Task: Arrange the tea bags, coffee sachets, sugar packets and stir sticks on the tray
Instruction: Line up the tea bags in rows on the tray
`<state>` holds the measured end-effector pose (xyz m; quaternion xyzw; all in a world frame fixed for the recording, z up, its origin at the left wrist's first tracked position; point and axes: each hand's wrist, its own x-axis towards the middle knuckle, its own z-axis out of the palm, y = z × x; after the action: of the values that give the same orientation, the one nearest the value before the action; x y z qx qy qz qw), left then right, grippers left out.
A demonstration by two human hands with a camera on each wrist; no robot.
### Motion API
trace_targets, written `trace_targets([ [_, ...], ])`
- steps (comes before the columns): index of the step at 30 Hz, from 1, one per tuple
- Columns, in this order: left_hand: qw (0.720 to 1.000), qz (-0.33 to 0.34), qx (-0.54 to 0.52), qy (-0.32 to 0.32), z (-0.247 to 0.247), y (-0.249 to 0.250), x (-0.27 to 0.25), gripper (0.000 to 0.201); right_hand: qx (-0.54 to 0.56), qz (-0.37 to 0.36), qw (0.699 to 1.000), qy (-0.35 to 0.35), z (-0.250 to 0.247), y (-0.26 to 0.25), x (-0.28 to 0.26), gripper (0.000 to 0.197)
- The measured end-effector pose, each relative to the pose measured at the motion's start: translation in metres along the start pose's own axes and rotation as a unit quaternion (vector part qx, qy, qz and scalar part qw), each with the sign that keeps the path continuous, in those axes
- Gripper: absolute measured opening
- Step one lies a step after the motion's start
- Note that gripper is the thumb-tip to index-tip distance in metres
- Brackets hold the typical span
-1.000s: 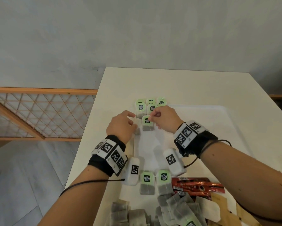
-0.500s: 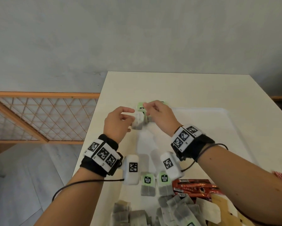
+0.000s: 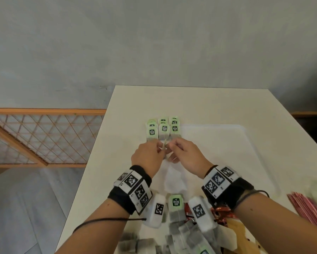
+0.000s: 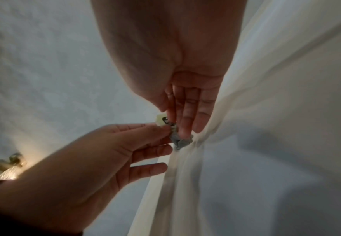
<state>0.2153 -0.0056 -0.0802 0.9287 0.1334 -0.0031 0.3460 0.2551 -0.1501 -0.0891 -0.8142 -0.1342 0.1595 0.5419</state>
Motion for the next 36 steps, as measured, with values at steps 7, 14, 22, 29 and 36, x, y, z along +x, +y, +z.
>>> trace_targets([
  [7, 0.998, -0.001, -0.056, -0.028, -0.003, -0.003, 0.021, 0.01, -0.042, 0.009, 0.998, 0.044, -0.007, 0.001, 0.024, 0.01],
  [14, 0.999, -0.003, -0.032, 0.039, -0.015, 0.009, 0.045, 0.048, -0.13, -0.003, 0.986, 0.107, -0.009, -0.011, 0.069, 0.01],
  [22, 0.995, 0.016, 0.055, -0.078, -0.022, 0.012, 0.071, 0.022, -0.072, 0.093, 0.981, 0.153, -0.034, 0.006, 0.07, 0.023],
  [29, 0.992, 0.006, 0.097, -0.083, -0.017, 0.01, 0.077, 0.017, -0.023, 0.147, 0.985, 0.084, -0.031, 0.008, 0.058, 0.042],
  [36, 0.988, 0.012, 0.124, -0.089, -0.027, 0.022, 0.062, 0.022, -0.068, 0.154, 0.979, 0.113, -0.02, -0.004, 0.055, 0.03],
])
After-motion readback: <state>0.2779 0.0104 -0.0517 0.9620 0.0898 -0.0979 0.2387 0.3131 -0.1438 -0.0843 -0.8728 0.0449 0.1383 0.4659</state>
